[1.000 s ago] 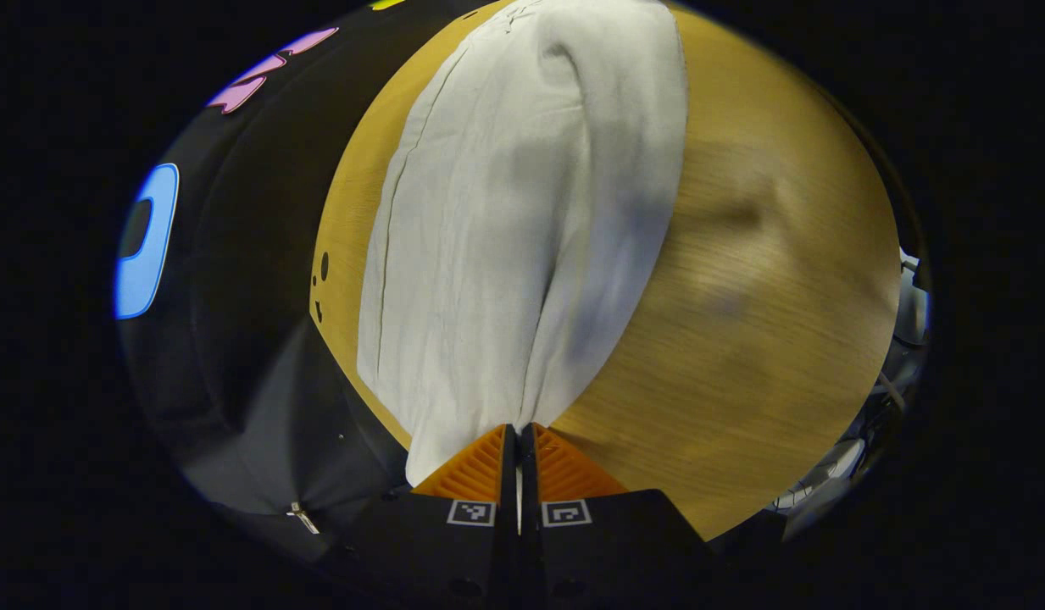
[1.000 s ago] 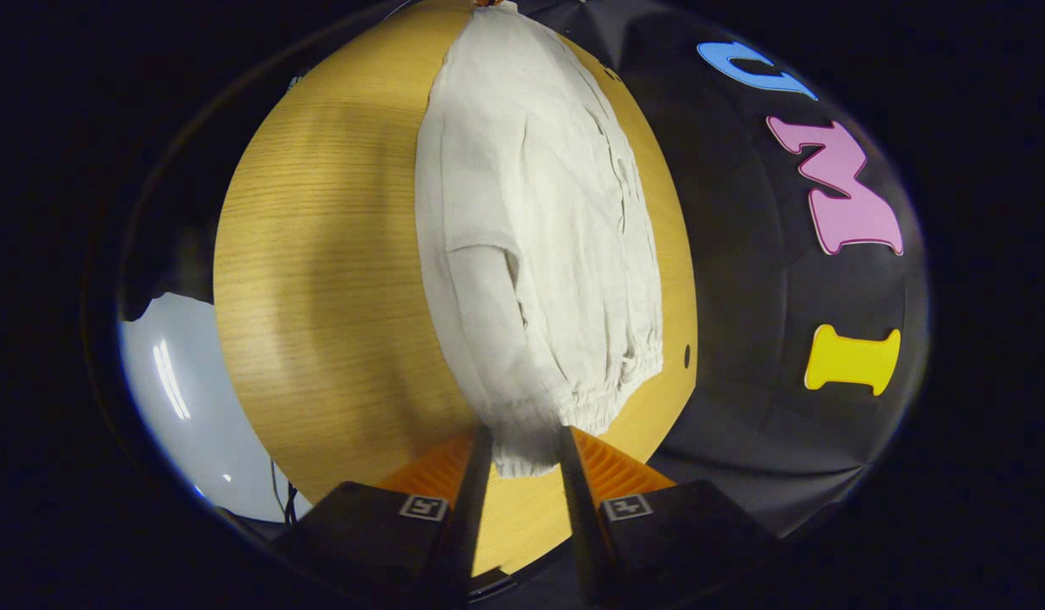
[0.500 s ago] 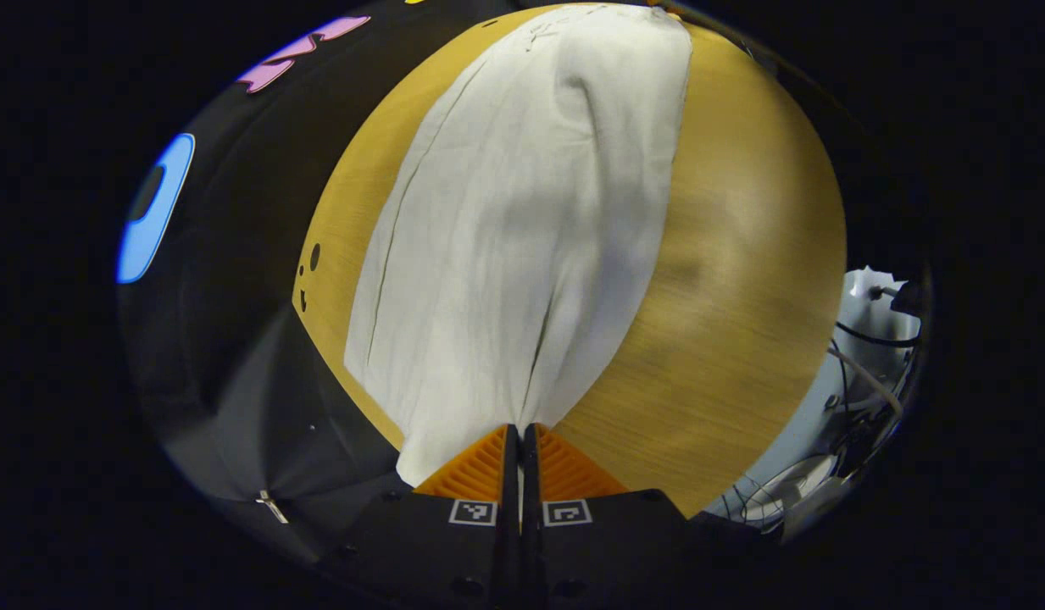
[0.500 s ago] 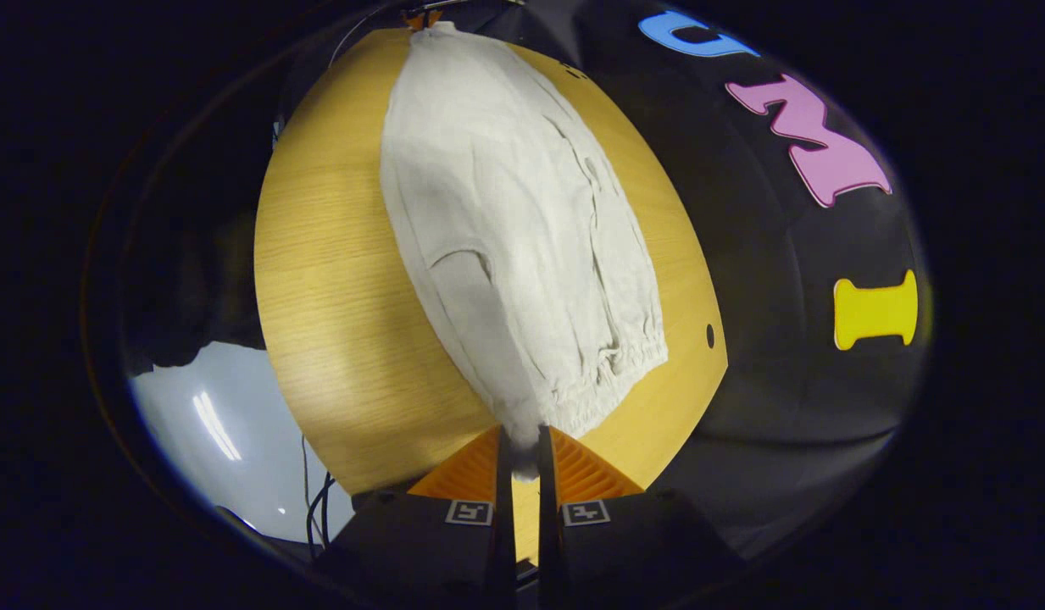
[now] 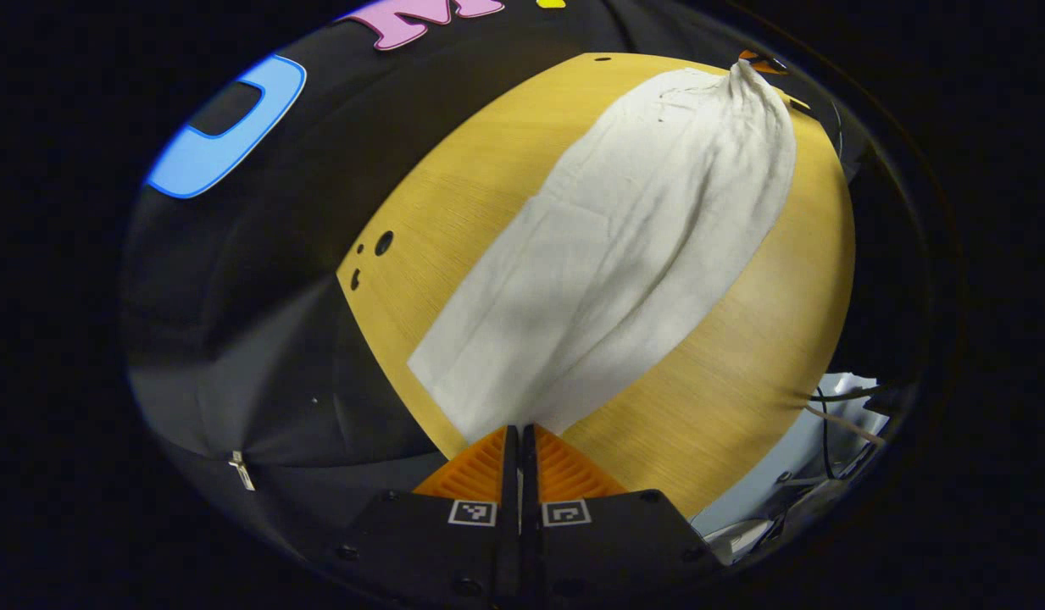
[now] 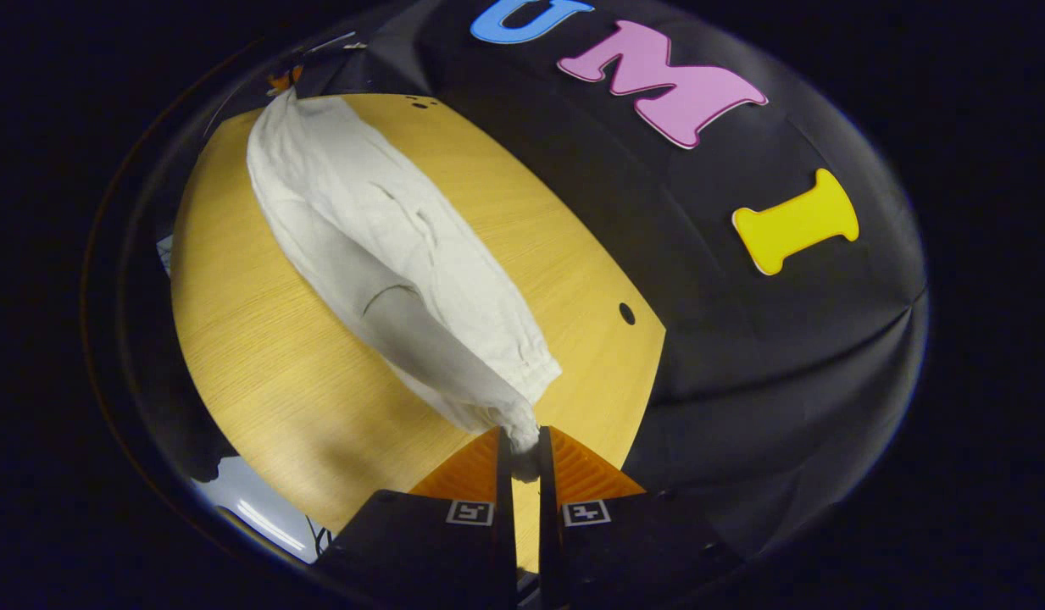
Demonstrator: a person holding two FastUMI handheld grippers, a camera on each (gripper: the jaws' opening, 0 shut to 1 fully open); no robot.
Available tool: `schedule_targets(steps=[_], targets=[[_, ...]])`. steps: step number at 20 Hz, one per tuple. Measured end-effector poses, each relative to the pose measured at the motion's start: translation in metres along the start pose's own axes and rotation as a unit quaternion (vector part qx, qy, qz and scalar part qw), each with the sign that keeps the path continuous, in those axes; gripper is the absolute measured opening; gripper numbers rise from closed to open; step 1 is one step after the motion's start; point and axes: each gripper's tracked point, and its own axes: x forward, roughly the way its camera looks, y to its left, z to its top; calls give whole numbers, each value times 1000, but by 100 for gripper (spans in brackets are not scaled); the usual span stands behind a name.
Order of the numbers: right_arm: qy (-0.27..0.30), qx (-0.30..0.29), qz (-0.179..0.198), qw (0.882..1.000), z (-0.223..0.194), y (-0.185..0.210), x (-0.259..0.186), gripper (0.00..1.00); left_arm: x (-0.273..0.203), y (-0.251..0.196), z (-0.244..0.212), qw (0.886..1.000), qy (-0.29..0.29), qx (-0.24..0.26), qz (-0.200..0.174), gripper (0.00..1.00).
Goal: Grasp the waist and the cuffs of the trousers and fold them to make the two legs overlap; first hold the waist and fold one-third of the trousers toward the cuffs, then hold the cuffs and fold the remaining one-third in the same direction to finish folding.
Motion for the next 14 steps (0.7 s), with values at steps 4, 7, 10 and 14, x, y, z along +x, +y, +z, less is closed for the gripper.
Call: schedule_targets(steps=[4, 7, 10, 14], targets=[[-2, 22, -27, 999, 23, -33, 40, 14, 27, 32, 19, 999, 21, -24, 24, 6], [11, 10, -29, 999, 28, -41, 73, 14, 49, 51, 30, 998, 37, -35, 39, 6], [36, 23, -22, 999, 16, -41, 101, 15, 68, 59, 24, 996, 69, -35, 39, 5], [60, 44, -13, 997, 4, -32, 126, 14, 94, 53, 13, 994, 93, -51, 24, 5]])
